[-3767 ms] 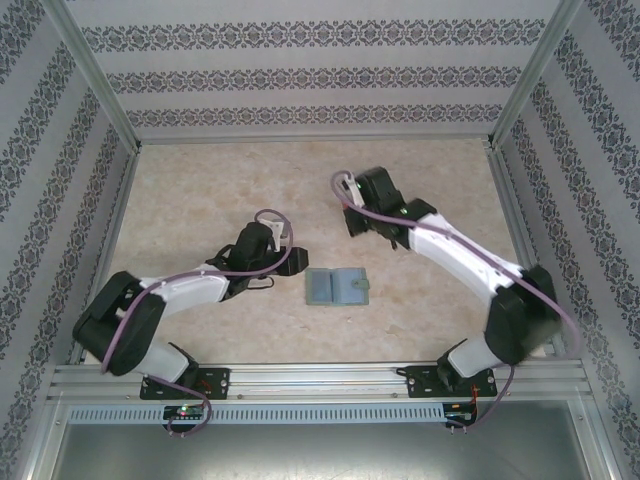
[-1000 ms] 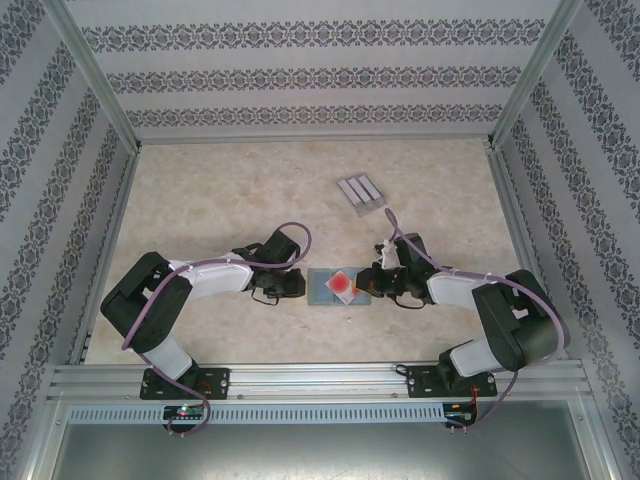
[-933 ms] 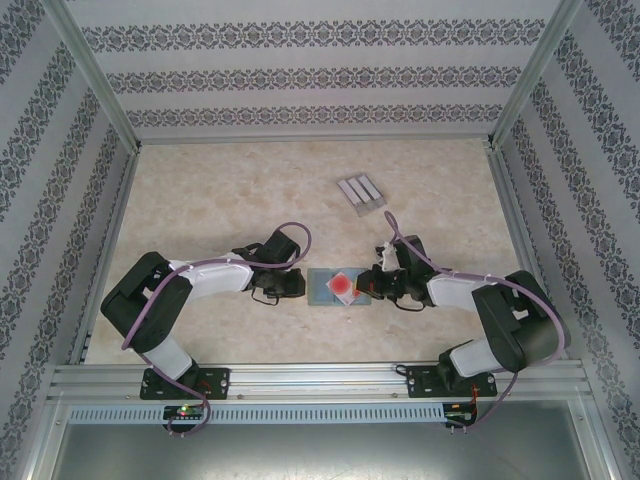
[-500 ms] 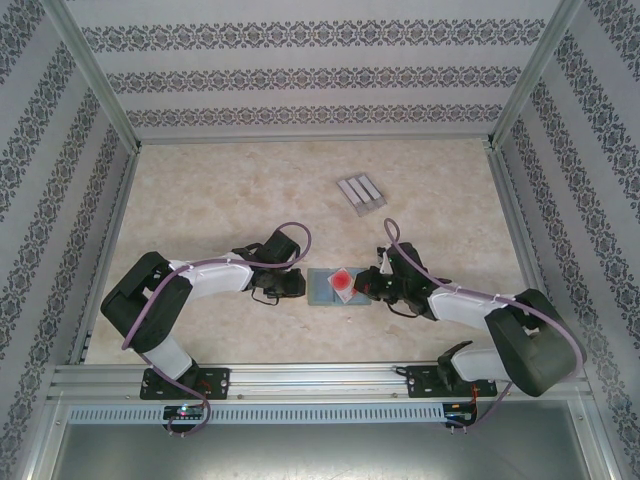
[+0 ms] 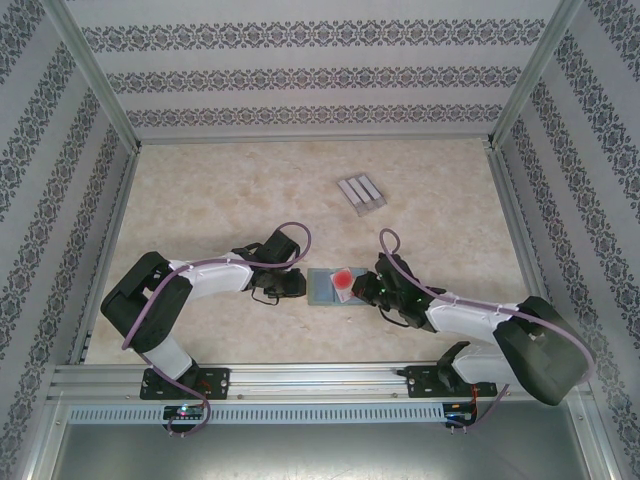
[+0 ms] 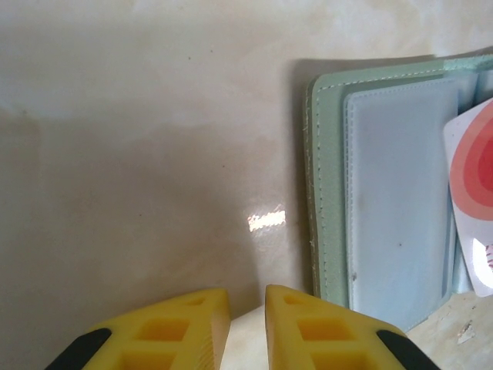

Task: Put the credit cards into the card holder
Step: Insert the credit card into the card slot.

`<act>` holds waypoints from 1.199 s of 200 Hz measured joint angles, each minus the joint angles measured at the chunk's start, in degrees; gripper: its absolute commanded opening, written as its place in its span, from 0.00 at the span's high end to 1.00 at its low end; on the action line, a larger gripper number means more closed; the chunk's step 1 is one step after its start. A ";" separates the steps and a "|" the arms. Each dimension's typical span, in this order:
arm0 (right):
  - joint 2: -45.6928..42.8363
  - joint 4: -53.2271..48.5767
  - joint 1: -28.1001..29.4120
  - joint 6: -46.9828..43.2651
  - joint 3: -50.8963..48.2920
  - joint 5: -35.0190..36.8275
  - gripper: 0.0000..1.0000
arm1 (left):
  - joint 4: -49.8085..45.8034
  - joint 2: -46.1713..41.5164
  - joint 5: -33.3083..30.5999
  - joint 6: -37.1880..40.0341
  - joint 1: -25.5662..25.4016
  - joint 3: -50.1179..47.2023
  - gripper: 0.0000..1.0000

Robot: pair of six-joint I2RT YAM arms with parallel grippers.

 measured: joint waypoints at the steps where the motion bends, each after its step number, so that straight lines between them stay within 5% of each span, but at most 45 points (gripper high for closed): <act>1: 0.04 0.00 0.07 0.04 0.07 0.07 0.99 | 0.00 0.02 0.00 0.00 0.00 0.00 0.77; 79: 3.89 -0.35 6.27 5.84 3.06 7.15 0.93 | 0.09 0.11 0.04 0.00 0.00 0.00 0.77; 137: 6.86 -0.04 9.68 11.43 4.04 11.85 0.97 | 0.55 0.02 0.15 0.00 0.00 -0.31 0.77; 240: 8.31 -2.51 12.31 9.66 6.21 11.89 0.79 | 1.31 -0.13 0.57 0.00 0.24 -0.79 0.78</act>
